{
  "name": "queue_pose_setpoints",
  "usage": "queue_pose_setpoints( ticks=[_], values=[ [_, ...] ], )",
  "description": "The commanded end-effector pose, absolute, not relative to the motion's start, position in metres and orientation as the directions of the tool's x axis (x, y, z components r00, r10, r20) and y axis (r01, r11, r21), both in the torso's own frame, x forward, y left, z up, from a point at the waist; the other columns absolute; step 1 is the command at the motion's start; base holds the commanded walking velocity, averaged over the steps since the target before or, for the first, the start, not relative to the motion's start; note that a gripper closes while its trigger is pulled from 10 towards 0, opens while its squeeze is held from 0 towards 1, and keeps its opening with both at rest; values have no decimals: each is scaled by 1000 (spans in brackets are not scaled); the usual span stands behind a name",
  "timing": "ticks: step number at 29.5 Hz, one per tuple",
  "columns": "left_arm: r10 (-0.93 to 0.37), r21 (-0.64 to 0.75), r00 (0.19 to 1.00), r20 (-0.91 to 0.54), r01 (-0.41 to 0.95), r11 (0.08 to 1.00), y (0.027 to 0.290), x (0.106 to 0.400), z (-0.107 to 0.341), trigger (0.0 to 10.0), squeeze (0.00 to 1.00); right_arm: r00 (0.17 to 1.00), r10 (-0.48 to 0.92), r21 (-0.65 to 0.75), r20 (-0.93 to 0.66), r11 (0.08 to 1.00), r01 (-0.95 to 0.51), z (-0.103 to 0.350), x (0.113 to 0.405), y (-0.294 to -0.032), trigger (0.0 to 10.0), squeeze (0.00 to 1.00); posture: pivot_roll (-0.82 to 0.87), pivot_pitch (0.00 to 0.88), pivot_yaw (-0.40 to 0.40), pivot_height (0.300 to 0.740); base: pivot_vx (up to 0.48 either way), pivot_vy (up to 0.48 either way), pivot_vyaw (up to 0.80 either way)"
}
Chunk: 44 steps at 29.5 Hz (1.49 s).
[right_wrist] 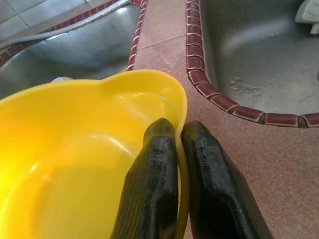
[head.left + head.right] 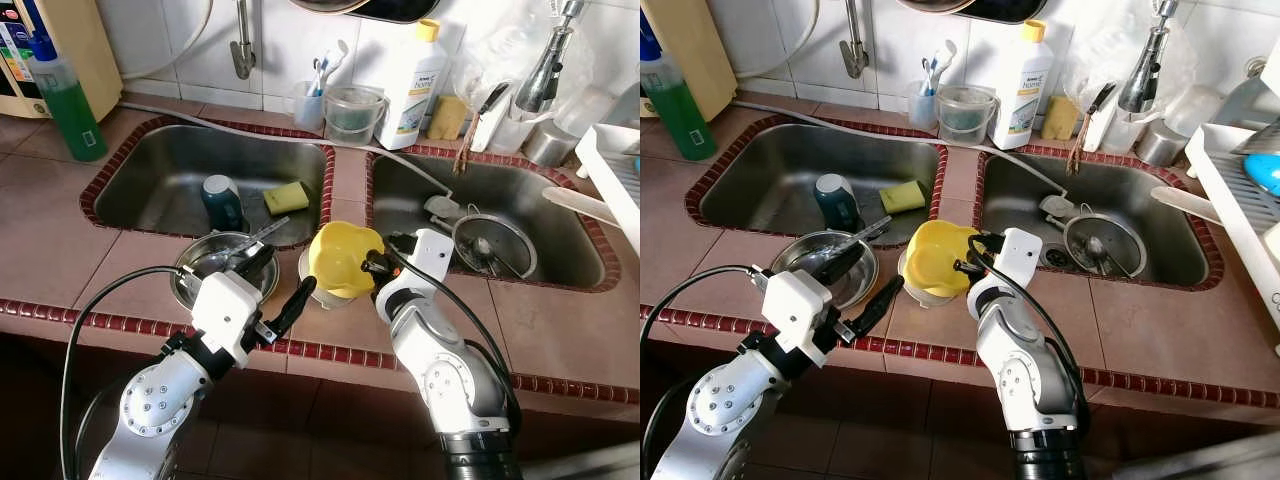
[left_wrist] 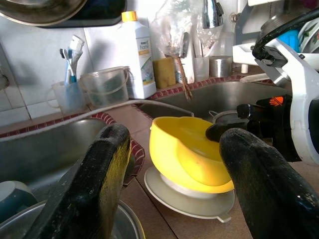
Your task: Kitchen organization
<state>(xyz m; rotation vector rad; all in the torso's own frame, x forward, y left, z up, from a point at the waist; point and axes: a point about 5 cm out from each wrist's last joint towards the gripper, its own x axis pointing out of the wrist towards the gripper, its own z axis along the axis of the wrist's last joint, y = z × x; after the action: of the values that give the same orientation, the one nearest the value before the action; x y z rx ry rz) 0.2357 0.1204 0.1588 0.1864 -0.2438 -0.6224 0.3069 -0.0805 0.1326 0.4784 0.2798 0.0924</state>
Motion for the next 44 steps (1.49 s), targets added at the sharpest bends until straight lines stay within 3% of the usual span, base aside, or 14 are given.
queue_pose_setpoints(
  ticks=[1,25,26,27,28,29,30,34,35,36,37,44],
  values=[
    [-604,253,777,178,557,791,118,236,162,10000,0,913,188,552,-362,832,47,95,276,-59,0,0,-129,105,-70,740,0,0,0],
    [-631,254,760,155,587,769,115,238,156,10000,0,975,144,517,-170,855,-37,122,293,-66,0,0,-136,59,-54,740,0,0,0],
    [-624,249,765,160,581,775,116,241,157,10000,0,980,144,494,-138,868,-58,125,295,-68,706,0,-137,58,-54,740,0,0,0],
    [-616,241,770,166,574,783,118,243,158,10000,0,985,141,478,-104,875,-74,129,296,-70,2235,0,-138,55,-53,740,0,0,0],
    [-600,231,781,176,560,796,120,247,160,10000,0,989,137,455,-63,885,-93,134,297,-73,2902,0,-138,51,-53,740,0,0,0],
    [-589,224,787,182,550,804,122,250,162,10000,0,990,134,443,-39,891,-103,137,298,-74,2902,0,-139,50,-52,740,0,0,0],
    [-568,207,800,194,532,821,124,254,164,10000,0,992,123,426,-5,898,-109,141,299,-78,3686,0,-139,46,-52,740,0,0,0],
    [-516,171,827,225,488,856,131,266,171,10000,0,992,96,398,85,909,-122,152,303,-90,4078,0,-140,38,-52,740,0,0,0],
    [-483,154,840,247,458,876,135,272,176,10000,0,985,91,358,146,924,-138,161,304,-96,7412,0,-142,31,-52,740,0,0,0],
    [-474,150,843,254,450,880,136,274,178,10000,0,983,89,346,163,928,-142,163,305,-98,7412,0,-142,31,-52,740,0,0,0],
    [-451,136,853,263,430,893,139,278,180,10000,0,977,85,322,197,935,-147,168,306,-101,9333,0,-144,24,-53,740,0,0,0],
    [-347,67,896,277,342,937,151,293,183,10000,0,940,86,179,329,972,-152,181,306,-113,10000,0,-147,11,-56,740,0,0,0]
  ],
)
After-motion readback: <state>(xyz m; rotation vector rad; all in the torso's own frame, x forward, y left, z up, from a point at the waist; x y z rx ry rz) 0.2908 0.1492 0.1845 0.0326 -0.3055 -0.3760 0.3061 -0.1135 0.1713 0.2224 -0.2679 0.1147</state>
